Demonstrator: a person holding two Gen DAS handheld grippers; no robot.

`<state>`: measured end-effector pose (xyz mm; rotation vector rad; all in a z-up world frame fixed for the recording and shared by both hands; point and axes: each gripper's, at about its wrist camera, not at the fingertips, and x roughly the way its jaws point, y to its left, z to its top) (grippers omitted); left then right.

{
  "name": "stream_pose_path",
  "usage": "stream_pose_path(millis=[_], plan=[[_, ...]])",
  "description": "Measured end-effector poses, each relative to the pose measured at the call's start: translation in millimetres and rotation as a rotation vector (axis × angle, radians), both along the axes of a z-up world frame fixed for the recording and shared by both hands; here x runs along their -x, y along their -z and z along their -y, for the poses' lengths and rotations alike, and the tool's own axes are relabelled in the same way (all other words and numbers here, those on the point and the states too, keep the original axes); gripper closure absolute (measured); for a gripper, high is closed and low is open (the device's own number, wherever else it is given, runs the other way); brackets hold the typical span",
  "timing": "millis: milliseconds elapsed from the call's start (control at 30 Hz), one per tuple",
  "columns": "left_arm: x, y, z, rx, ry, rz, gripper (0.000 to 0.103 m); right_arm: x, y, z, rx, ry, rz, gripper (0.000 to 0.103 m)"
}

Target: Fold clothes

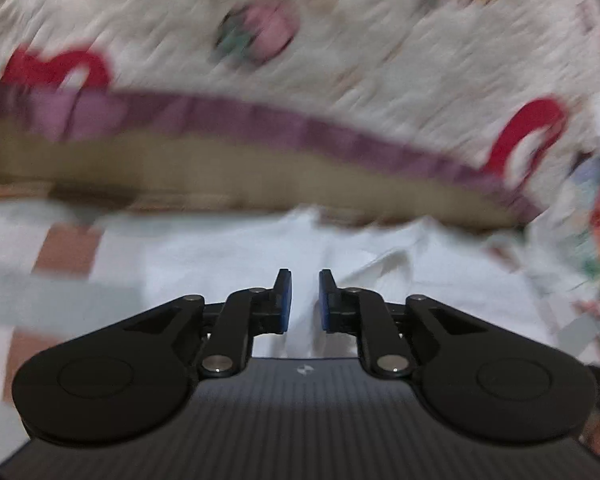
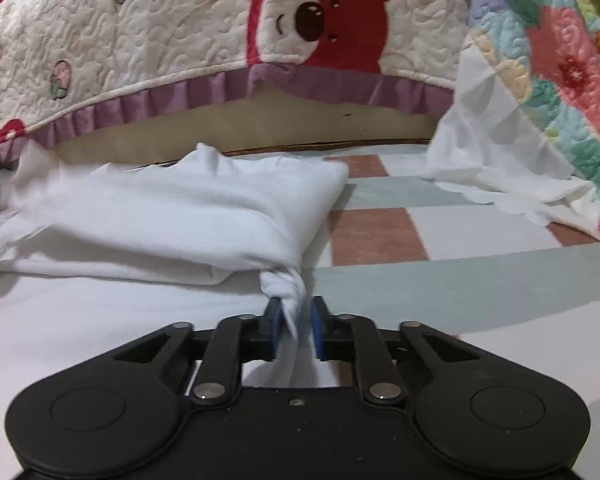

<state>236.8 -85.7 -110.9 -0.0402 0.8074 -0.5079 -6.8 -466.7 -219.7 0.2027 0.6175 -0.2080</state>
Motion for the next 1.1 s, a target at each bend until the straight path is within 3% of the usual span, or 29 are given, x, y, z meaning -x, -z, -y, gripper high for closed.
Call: stream_pose_path(millis=[100,300,400,467,533,600,667,700,733,833,1100], plan=[[2.7,16.8,-9.1,-0.021,-0.004,-0.061,0.083,-0.4,0.3,4.1,-0.016,0.009,0.005,0.091],[6.2,16.6,1.8,-0.008,0.117,-0.080,0.048,-1.2,-0.3,7.1,-0.038,0.023,0.009,0.090],[-1.7,27.1,11.8,-0.031,0.090,-0.116,0.045,-2.0,-0.4,6.3,-0.055,0.011,0.016,0.082],[-9.3,37.9,16.1,-0.047,0.070,-0.142,0.048,-6.9,-2.1,2.0,-0.039,-0.003,0.021,0.080],[-14.5,44.4,20.1,-0.096,0.071,-0.144,0.087,-12.6,-4.0,-2.9,-0.018,-0.018,0.026,0.066],[-15.9,39.1,21.9,-0.126,0.092,-0.129,0.092,-19.4,-5.3,-6.8,0.006,-0.020,0.026,0.063],[-14.4,33.8,20.9,-0.135,0.094,-0.118,0.093,-28.4,-5.6,-8.7,0.040,0.003,0.018,0.064],[-13.6,32.7,20.7,-0.151,0.096,-0.112,0.093,-29.3,-7.9,-8.2,0.047,0.022,0.024,0.072],[-13.0,32.9,20.6,-0.165,0.102,-0.110,0.093,-28.2,-11.2,-6.8,0.050,0.044,0.035,0.088],[-12.8,38.9,18.3,-0.189,0.102,-0.118,0.094,-23.8,-12.0,0.8,0.002,0.078,0.035,0.090],[-24.4,44.4,1.0,-0.043,-0.021,-0.208,0.095,-15.4,-12.1,22.2,-0.128,0.145,0.022,0.090]])
